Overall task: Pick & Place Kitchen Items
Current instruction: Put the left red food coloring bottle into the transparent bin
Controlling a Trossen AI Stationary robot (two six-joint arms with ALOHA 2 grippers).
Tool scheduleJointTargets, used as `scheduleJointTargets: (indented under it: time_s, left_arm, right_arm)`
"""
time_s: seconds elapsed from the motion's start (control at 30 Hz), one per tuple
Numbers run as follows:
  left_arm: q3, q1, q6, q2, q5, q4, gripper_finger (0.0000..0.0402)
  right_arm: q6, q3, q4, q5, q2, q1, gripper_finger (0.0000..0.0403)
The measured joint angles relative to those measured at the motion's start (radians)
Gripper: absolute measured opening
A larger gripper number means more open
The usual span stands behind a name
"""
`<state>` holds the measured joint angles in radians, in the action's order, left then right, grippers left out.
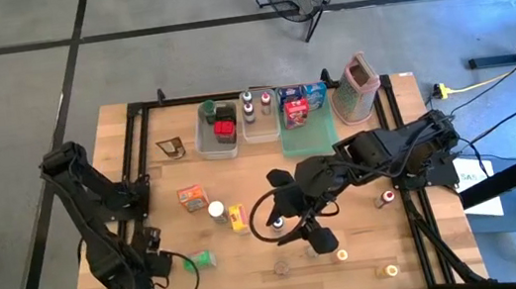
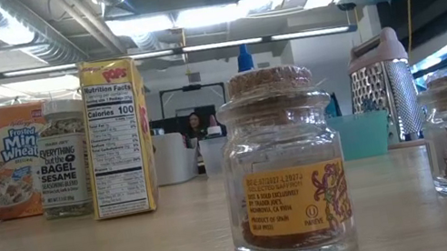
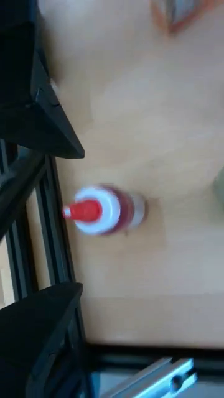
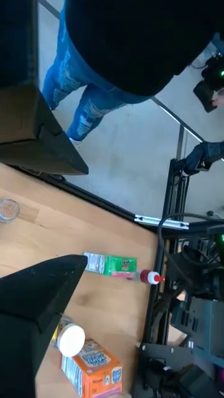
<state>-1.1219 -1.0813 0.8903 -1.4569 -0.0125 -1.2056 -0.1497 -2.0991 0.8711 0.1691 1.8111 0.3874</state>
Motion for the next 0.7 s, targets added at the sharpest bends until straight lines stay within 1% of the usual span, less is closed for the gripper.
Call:
scheduleJointTargets:
  time_s: [0.1,0.2,0.3,0.43,0.53,0.63,0.7]
  left_arm:
    - [0.043,0.000,-0.006,0.005,0.027,0.023,0.0336]
    - [0.065,0.000,-0.003,0.005,-0.005,0.025,0.0336]
    - [0.071,0.000,-0.044,0.005,-0.037,0.028,0.0336]
    - [0.087,0.000,-0.066,0.006,-0.045,0.031,0.0336]
    - [0.113,0.000,-0.067,0.007,-0.046,0.084,0.0336]
    - [0.154,0.000,-0.067,0.007,-0.041,0.175,0.0336]
    - [0.173,0.000,-0.066,0.007,-0.041,0.199,0.0336]
  right_arm:
    - [-0.005,0.000,0.000,0.000,0.000,0.001,0.0224]
    - [-0.038,0.000,0.000,0.000,0.000,0.001,0.0224]
    - [-0.052,0.000,0.000,0.000,0.000,0.002,0.0224]
    - [-0.052,0.000,0.000,-0.001,0.000,0.002,0.0224]
    - [-0.052,0.000,0.000,-0.001,0.000,0.002,0.0224]
    - [-0.052,0.000,0.000,-0.001,0.000,0.002,0.0224]
    - [-0.052,0.000,0.000,-0.001,0.000,0.002,0.0224]
